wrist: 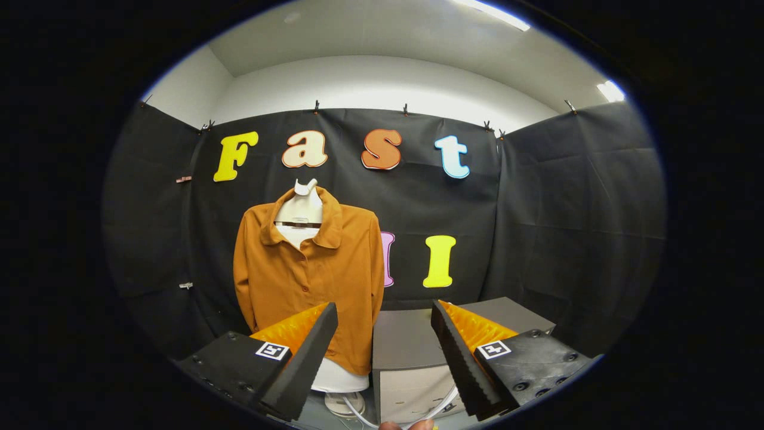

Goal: Iron the clothes twice with a garment steamer, once on the left side and once on the right side.

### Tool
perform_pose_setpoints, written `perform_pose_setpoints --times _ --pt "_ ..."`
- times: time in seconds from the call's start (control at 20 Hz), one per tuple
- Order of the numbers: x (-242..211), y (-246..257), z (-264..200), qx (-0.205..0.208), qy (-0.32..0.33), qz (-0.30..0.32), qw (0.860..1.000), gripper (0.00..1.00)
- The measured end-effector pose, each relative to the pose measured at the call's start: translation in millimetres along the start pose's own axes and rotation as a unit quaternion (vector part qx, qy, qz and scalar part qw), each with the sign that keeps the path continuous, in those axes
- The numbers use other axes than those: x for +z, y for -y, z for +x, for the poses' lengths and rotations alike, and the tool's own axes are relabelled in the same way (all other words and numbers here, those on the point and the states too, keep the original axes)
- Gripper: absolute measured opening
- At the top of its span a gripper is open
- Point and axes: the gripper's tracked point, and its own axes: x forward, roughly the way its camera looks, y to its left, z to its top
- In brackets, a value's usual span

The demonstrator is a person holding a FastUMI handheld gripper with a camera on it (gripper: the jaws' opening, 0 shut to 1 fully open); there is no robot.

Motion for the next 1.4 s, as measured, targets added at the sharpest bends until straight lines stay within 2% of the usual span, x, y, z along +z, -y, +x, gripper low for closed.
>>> perform_pose_setpoints --times 0.15,0.3,0.65,1.0,1.4 --pt "5 26 21 0.009 -0.011 0.011 1.000 0.98" --pt "-5 58 48 0.005 -0.050 0.003 0.999 0.98" --pt "-66 126 109 -0.011 -0.180 0.031 0.983 0.99" --pt "-153 176 164 -0.006 -0.326 0.048 0.944 0.99" --pt "-238 204 215 0.004 -0.433 0.086 0.897 0.99"
